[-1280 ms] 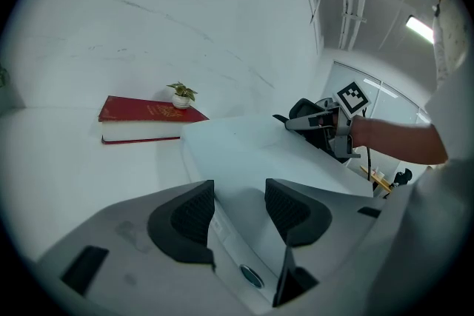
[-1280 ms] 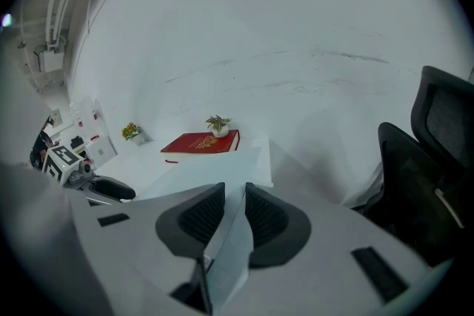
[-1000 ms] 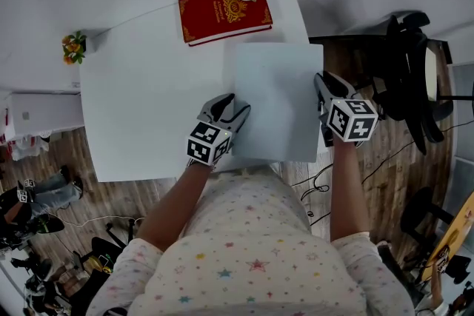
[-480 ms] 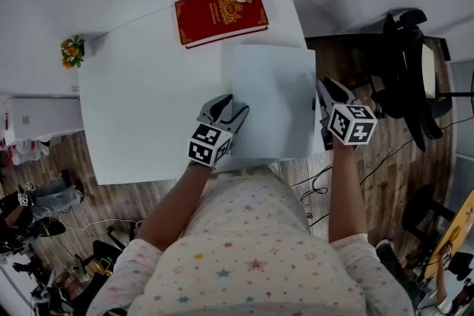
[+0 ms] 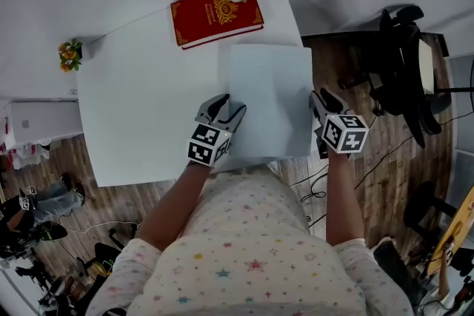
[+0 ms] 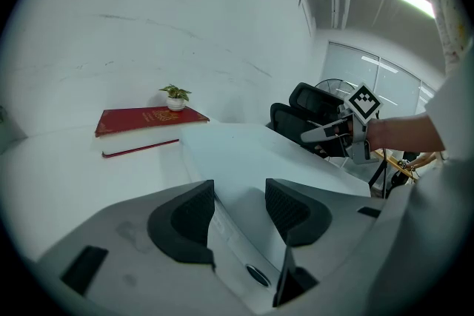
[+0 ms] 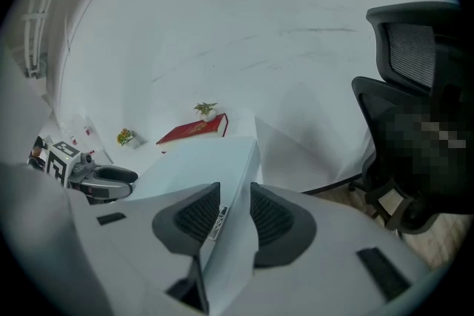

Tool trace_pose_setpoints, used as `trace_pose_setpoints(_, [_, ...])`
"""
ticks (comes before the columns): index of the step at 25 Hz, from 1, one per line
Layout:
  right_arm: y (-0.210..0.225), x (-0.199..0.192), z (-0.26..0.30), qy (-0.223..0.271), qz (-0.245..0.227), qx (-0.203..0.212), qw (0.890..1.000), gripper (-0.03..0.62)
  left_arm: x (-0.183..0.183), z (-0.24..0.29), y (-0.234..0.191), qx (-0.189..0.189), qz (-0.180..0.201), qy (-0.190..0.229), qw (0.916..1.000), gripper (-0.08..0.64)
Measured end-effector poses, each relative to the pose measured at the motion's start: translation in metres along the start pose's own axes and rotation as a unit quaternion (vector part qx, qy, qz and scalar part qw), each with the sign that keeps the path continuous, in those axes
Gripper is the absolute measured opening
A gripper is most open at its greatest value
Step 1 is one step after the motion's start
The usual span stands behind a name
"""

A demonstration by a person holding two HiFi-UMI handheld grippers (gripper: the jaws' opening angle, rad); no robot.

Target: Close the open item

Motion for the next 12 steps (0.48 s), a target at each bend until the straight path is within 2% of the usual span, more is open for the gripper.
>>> trace_pose_setpoints(6, [-0.011,-0.007,0.009,-0.013,-0.001,-0.007,1.000,0.160,0.000,0.001,0.001,0.006,0.007,-0.005,0.9999,0.207])
trace_pose_setpoints(12, [-0.017,-0.009,0.011,-0.017,-0.018,-0.025,0.999,0.163,0.000,0.001,0.002,0.010,0.013,-0.007,0.9998,0.207])
Point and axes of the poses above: the fingertips, and each gripper's own axes: z forward along the fingers, y to its right, x out of its top, the point moved 10 cm from there along -z, backward along the fingers, and after that the axes turned 12 degrees about -z, right-handed, at the moved point
